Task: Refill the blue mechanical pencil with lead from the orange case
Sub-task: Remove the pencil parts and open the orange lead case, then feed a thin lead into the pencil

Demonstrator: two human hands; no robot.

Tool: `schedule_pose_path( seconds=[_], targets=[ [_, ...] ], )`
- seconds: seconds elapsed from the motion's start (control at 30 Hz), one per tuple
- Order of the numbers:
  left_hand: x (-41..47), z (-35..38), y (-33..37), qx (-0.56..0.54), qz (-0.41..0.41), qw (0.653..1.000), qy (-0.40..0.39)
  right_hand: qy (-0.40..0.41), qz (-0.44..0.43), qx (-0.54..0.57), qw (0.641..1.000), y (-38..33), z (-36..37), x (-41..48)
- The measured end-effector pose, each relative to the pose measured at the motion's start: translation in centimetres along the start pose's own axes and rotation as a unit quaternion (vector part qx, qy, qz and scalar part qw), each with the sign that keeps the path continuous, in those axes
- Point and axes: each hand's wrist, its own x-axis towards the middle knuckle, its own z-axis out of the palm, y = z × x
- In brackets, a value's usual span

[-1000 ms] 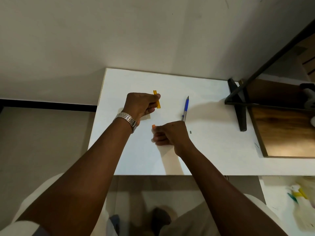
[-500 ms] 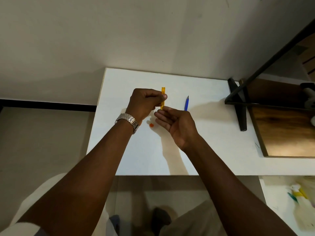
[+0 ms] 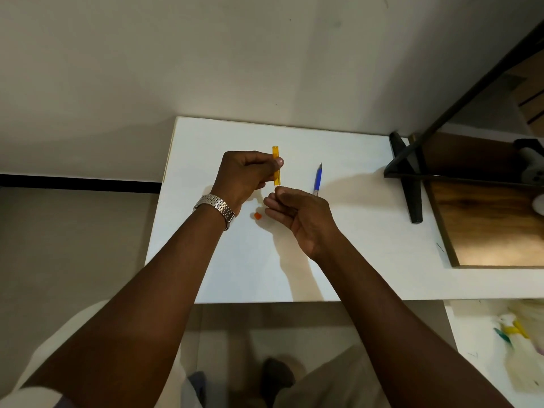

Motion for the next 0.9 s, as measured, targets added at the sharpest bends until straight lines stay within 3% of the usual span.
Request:
schedule_pose_path(
  seconds=[0.3, 0.47, 0.6, 0.77, 0.9],
  targets=[
    [1.0, -0.8, -1.1, 0.025, -0.025, 0.995, 0.091, 0.073, 0.011, -0.153, 0.985, -0.2, -2.0, -1.3],
    [1.1, -0.6, -2.5, 0.156, -0.012, 0.982, 0.105, 0.110, -0.104, -0.284, 0.947, -1.5, -4.3, -1.9],
    [1.0, -0.6, -3.0, 0.296, 0.003, 0.950, 0.098, 0.138, -0.146, -0.312, 0.929, -3.5, -6.1, -2.1],
    [0.9, -0.7, -2.8, 0.319, 0.020, 0.942, 0.103, 0.171, -0.173, -0.321, 0.915, -5.8, -8.0, -2.4],
    [0.3, 2.1, -2.1, 0.277, 0.072, 0.955, 0.076, 0.189, -0.183, -0.327, 0.908, -6.9, -8.8, -2.5]
  ],
)
